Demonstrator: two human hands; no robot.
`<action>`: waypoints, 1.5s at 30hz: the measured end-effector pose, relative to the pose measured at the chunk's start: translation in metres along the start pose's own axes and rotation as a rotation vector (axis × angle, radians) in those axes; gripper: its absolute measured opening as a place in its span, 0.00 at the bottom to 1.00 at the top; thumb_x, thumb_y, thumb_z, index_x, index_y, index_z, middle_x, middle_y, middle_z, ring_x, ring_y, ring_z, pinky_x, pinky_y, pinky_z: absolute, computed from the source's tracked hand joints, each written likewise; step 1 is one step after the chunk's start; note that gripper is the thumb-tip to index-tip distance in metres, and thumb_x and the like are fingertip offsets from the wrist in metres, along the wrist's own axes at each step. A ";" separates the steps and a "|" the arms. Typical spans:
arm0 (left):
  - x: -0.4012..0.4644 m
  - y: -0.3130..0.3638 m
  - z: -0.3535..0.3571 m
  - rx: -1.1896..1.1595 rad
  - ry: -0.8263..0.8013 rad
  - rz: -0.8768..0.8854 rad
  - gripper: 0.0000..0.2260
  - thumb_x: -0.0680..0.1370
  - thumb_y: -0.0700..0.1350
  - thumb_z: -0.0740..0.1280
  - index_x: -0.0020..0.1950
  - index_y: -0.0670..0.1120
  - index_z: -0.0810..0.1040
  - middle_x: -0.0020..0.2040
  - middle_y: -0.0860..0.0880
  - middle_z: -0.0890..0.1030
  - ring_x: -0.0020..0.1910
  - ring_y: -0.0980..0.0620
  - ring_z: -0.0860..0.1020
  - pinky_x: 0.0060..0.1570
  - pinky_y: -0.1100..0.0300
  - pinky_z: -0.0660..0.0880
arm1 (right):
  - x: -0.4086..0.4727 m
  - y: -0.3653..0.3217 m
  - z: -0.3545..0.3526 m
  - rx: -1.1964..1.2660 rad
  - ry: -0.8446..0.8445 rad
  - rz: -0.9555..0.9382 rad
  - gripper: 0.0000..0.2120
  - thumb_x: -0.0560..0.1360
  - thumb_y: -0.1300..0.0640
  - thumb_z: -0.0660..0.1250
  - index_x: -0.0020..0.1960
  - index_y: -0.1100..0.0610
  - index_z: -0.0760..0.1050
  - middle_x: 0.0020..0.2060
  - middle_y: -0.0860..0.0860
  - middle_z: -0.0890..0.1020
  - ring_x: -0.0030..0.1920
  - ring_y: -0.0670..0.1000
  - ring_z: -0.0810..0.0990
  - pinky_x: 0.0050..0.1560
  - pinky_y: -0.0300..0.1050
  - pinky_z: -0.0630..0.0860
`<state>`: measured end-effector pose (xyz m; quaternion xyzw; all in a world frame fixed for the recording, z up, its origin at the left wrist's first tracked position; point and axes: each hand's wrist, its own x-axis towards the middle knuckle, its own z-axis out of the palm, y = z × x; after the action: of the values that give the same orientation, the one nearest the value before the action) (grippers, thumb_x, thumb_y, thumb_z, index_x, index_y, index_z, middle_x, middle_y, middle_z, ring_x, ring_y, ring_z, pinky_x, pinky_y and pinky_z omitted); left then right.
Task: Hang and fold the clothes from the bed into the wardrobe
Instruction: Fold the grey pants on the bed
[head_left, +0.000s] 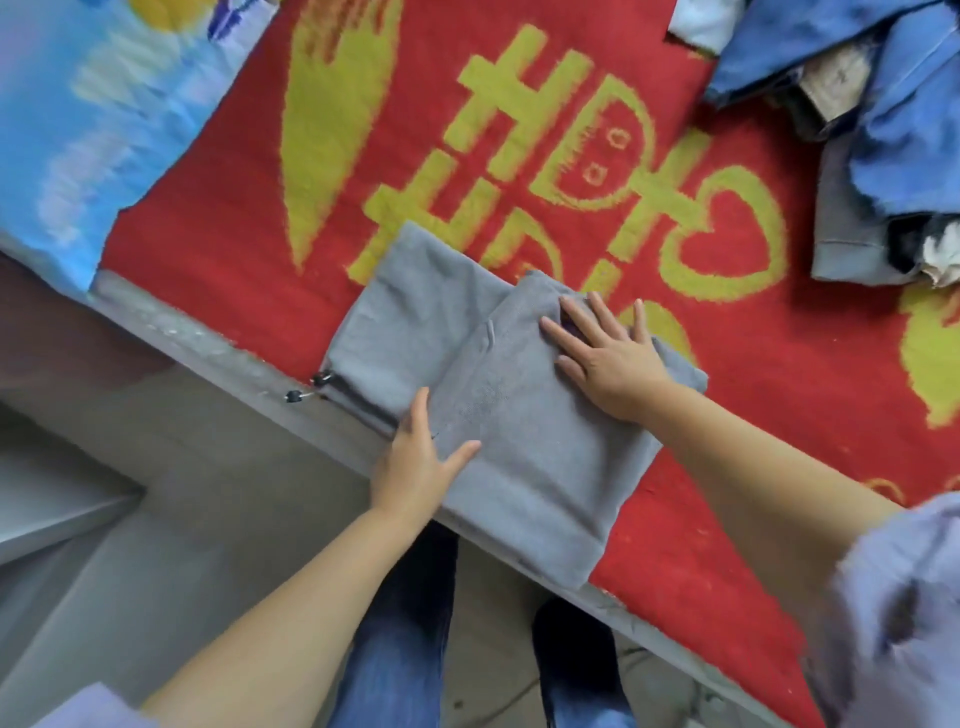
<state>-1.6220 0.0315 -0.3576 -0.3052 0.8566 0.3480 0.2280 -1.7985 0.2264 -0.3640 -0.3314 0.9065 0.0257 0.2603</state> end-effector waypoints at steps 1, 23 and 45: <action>-0.003 -0.005 0.004 0.065 0.004 -0.026 0.40 0.73 0.62 0.67 0.77 0.50 0.51 0.72 0.45 0.67 0.65 0.42 0.72 0.55 0.49 0.71 | 0.003 0.006 0.006 -0.007 -0.062 0.071 0.28 0.78 0.38 0.35 0.77 0.39 0.46 0.78 0.46 0.48 0.78 0.56 0.45 0.70 0.73 0.42; -0.094 0.027 0.116 0.430 0.146 0.690 0.43 0.62 0.30 0.71 0.74 0.51 0.61 0.74 0.38 0.64 0.72 0.39 0.64 0.64 0.34 0.63 | -0.072 0.066 0.008 1.276 -0.013 0.635 0.13 0.80 0.57 0.62 0.63 0.55 0.73 0.48 0.54 0.80 0.45 0.53 0.80 0.38 0.48 0.80; 0.103 -0.065 -0.158 -1.215 0.525 -0.694 0.12 0.77 0.52 0.58 0.55 0.47 0.74 0.56 0.49 0.79 0.54 0.47 0.76 0.55 0.53 0.74 | 0.186 -0.129 -0.153 0.715 0.096 0.321 0.22 0.77 0.50 0.58 0.70 0.55 0.69 0.55 0.55 0.80 0.51 0.55 0.80 0.50 0.44 0.73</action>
<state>-1.6785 -0.1597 -0.3458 -0.7032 0.3941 0.5839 -0.0959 -1.9083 -0.0168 -0.3069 -0.0749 0.9096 -0.2668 0.3095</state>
